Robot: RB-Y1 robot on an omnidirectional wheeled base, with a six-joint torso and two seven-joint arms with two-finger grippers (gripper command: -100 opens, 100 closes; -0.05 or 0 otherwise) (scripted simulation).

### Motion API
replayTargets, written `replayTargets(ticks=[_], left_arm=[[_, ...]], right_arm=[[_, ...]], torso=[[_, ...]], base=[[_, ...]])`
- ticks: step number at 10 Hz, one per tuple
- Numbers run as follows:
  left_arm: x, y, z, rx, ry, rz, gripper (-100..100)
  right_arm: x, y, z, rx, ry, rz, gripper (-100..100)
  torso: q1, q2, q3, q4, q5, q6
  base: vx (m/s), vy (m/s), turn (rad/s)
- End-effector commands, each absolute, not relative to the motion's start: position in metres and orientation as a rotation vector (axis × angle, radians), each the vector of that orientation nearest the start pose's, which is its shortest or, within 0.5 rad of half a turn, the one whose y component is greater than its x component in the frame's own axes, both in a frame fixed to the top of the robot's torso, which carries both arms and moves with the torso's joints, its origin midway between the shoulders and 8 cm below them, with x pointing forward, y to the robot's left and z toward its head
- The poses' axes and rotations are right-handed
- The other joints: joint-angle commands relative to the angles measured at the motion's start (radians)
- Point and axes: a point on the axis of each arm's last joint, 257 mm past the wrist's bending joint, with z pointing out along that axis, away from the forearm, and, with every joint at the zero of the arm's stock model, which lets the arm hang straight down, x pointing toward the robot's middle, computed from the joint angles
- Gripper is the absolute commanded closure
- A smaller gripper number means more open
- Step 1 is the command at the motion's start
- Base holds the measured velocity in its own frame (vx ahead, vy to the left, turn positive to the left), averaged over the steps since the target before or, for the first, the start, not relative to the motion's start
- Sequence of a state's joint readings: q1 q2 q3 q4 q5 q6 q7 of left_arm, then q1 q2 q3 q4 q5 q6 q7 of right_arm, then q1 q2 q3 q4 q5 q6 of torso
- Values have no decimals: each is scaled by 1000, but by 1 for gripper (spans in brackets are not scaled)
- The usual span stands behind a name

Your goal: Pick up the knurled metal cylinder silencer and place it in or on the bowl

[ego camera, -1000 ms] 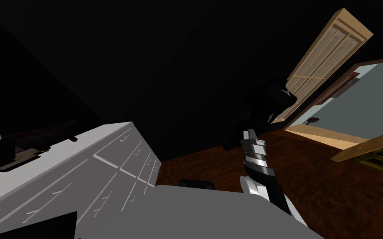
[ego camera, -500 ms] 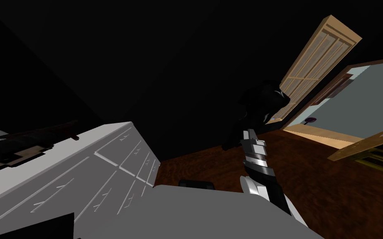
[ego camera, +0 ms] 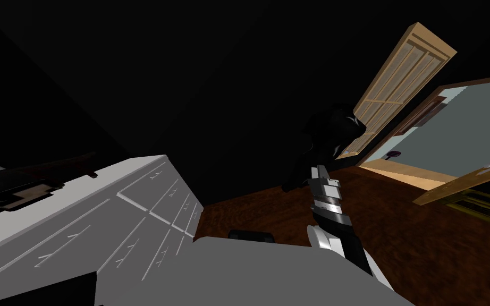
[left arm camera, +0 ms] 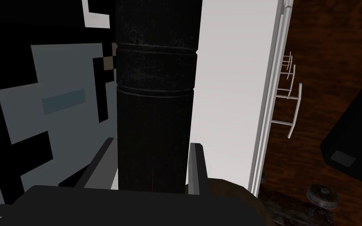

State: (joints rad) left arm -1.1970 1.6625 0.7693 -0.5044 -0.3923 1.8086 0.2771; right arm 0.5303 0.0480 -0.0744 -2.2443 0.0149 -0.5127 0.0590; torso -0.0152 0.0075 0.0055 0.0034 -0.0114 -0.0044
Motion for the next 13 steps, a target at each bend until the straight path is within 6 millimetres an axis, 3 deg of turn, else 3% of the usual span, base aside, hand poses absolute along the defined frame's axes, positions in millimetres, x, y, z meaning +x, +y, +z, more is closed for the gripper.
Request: replayTargets(ticks=[1, 2, 3, 4, 5, 6, 7, 8, 12, 13], left_arm=[[66, 806, 106, -2622, -303, -81, 100], [66, 806, 106, -2622, -303, -81, 100], [47, 807, 115, -2598, -311, -25, 100], [47, 807, 115, -2598, -311, -25, 100], [26, 804, 124, -2582, -322, 42, 100], [18, 801, 127, -2584, -329, 65, 100], [24, 804, 125, -2581, -328, 44, 100], [23, 803, 126, -2582, -327, 49, -100], [23, 803, 126, -2582, -328, 49, -100], [23, 803, 126, -2582, -328, 49, 0]], right_arm=[[340, -312, 2, 691, 628, 1139, 0], [340, -312, 2, 691, 628, 1139, 0], [340, -312, 2, 691, 628, 1139, 0], [340, -312, 2, 691, 628, 1139, 0], [340, -312, 2, 691, 628, 1139, 0], [340, -312, 2, 691, 628, 1139, 0], [340, -312, 2, 691, 628, 1139, 0], [340, -312, 2, 691, 628, 1139, 0], [340, -312, 2, 691, 628, 1138, 0], [340, -312, 2, 691, 628, 1138, 0]], torso=[[0, 0, 0, 0, 0, 0], [-3, 2, 1, 0, -1, -1], [-3, 1, 1, 0, -2, 0], [-3, 1, 1, 0, -2, 0], [-2, 1, 0, 0, -2, 0], [-5, 1, 1, 0, -2, -1], [-7, 1, 1, 0, -3, 0], [-3, 0, 0, 0, -2, 1], [3, -3, -2, -1, 0, 1], [3, -3, -2, -1, 0, 1]], base=[[-27, -113, 17], [-20, -79, 37], [-22, -68, 11], [-15, -59, 16], [-16, -104, 24], [-13, -124, 49], [-6, -55, 31], [-4, -11, 3], [-1, -1, 0], [0, 0, 0]])
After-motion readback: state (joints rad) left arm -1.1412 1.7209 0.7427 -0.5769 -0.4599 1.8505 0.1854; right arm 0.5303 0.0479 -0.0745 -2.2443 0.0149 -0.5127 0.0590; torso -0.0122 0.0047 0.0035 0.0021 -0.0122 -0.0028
